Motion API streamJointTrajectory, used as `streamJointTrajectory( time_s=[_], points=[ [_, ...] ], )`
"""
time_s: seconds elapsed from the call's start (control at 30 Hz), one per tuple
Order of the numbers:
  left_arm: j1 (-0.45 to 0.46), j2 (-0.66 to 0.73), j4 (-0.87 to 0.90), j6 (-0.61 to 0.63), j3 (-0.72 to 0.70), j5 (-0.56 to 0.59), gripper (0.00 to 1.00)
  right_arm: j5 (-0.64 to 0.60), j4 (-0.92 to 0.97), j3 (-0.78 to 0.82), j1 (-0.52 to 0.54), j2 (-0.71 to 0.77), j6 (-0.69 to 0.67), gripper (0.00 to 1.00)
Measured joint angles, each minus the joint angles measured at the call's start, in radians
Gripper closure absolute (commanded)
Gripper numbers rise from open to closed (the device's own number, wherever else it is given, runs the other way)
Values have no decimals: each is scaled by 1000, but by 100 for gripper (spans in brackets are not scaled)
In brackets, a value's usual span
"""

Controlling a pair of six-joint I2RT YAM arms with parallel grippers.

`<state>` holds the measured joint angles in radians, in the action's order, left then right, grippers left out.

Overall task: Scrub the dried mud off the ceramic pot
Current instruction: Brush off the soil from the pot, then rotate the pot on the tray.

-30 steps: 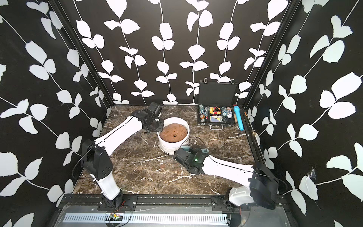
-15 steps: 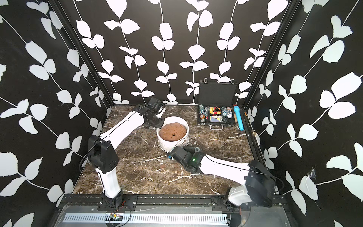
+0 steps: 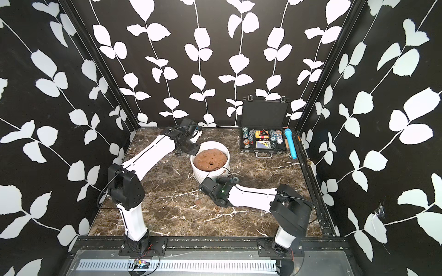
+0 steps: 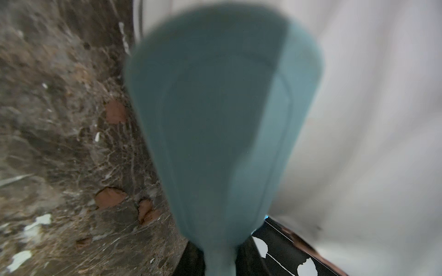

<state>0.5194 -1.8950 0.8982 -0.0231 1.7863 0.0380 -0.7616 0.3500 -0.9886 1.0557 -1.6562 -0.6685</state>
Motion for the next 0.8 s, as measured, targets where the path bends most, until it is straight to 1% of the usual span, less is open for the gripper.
streamJointTrajectory(
  time_s=[0.13, 0.27, 0.4, 0.53, 0.63, 0.8],
  points=[
    [-2, -4, 2, 5, 6, -4, 100, 6, 14, 34, -31, -21, 0, 100],
    [-2, -9, 8, 9, 14, -4, 100, 7, 53, 42, -44, -3, 14, 100],
    [-2, -14, 16, 11, 23, -5, 100, 13, 122, 43, -44, 79, 42, 100],
    [-3, -24, 24, 22, 38, -6, 100, 31, 187, 43, -39, 199, 63, 100],
    [-3, -33, 39, 26, 55, -6, 94, 71, 224, 43, -38, 271, 68, 100],
    [-3, -50, 68, 34, 87, -4, 89, 158, 249, 43, -42, 339, 68, 100]
  ],
)
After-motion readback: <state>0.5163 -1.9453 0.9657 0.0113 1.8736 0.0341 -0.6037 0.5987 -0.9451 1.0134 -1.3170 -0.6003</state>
